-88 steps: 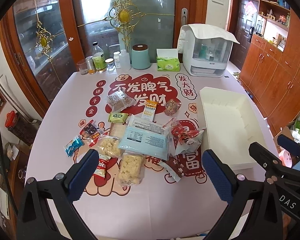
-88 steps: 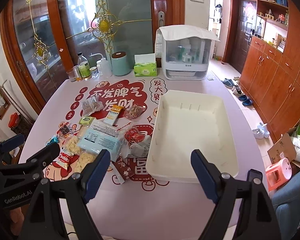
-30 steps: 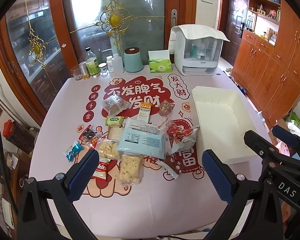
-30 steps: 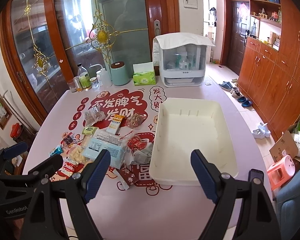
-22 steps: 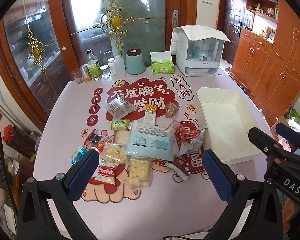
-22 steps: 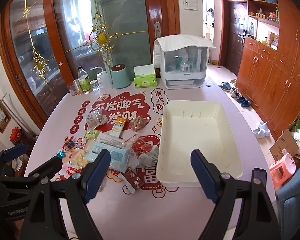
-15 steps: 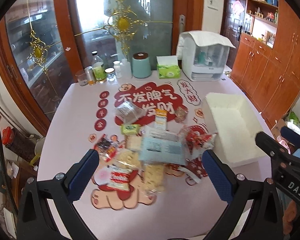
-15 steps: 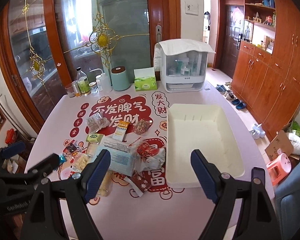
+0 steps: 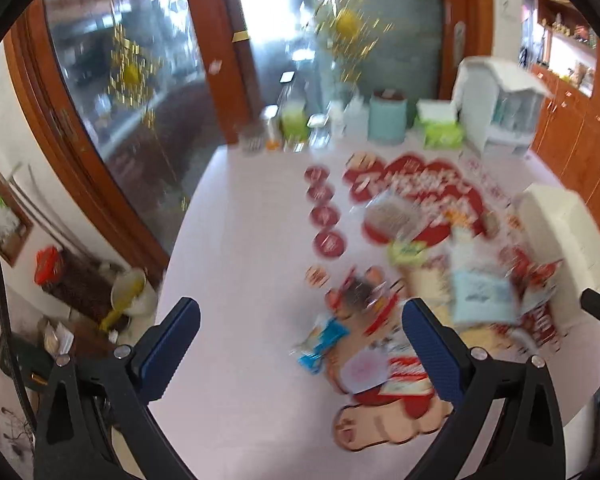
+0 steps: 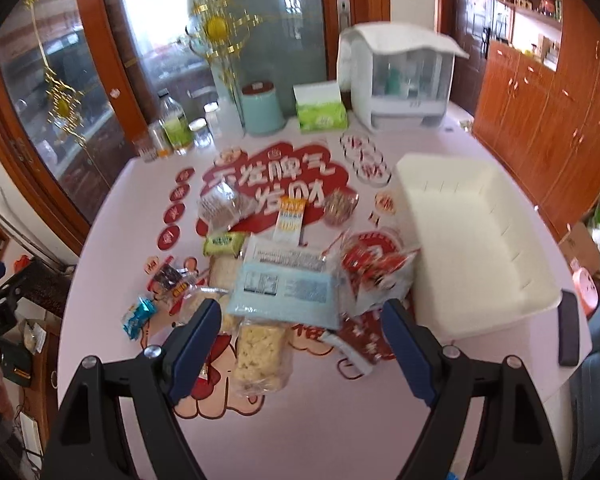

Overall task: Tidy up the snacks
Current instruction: 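Grasp the blue wafer pack with the left tool while the right tool grasps the puffed rice bag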

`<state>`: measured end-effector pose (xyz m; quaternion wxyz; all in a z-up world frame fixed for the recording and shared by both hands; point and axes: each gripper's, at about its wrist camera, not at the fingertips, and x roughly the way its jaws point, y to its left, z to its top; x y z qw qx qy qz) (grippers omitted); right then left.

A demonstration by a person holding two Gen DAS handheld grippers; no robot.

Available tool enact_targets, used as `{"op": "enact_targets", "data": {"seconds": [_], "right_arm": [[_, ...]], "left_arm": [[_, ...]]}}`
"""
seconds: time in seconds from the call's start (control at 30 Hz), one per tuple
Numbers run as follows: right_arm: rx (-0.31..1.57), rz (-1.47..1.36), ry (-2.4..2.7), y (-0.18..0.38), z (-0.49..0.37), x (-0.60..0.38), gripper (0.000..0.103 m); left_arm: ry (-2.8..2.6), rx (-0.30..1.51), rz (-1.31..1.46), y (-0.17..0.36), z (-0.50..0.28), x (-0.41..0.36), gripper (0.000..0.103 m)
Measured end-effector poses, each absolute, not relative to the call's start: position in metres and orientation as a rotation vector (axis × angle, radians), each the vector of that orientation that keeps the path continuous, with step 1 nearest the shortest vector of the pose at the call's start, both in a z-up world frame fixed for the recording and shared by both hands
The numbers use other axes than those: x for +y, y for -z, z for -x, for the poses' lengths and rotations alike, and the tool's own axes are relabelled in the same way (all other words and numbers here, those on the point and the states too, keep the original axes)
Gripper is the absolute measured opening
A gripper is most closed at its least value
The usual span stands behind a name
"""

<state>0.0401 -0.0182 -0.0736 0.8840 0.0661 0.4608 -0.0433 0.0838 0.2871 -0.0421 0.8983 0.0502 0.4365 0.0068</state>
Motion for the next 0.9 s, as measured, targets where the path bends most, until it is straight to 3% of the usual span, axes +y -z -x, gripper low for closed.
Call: {"op": "enact_targets", "data": {"seconds": [0.23, 0.47, 0.77, 0.9], "right_arm": [[1.092, -0.101, 0.117, 0.145, -0.059, 0.011, 0.083], [1.225, -0.085, 0.11, 0.206, -0.076, 0.022, 0.083], [1.328, -0.135, 0.12, 0.246, -0.092, 0.025, 0.083], [1.368, -0.125, 0.108, 0.26, -0.092, 0.031, 0.083]], "left_arm": [[0.045, 1.096, -0.137, 0.138, -0.126, 0.326, 0.101], [0.155, 1.294, -0.091, 0.23, -0.151, 0.312, 0.101], [0.176, 1.358, -0.144, 0.271, -0.168, 0.292, 0.101], [0.182, 1.346, -0.125, 0.271, -0.168, 0.289, 0.093]]}}
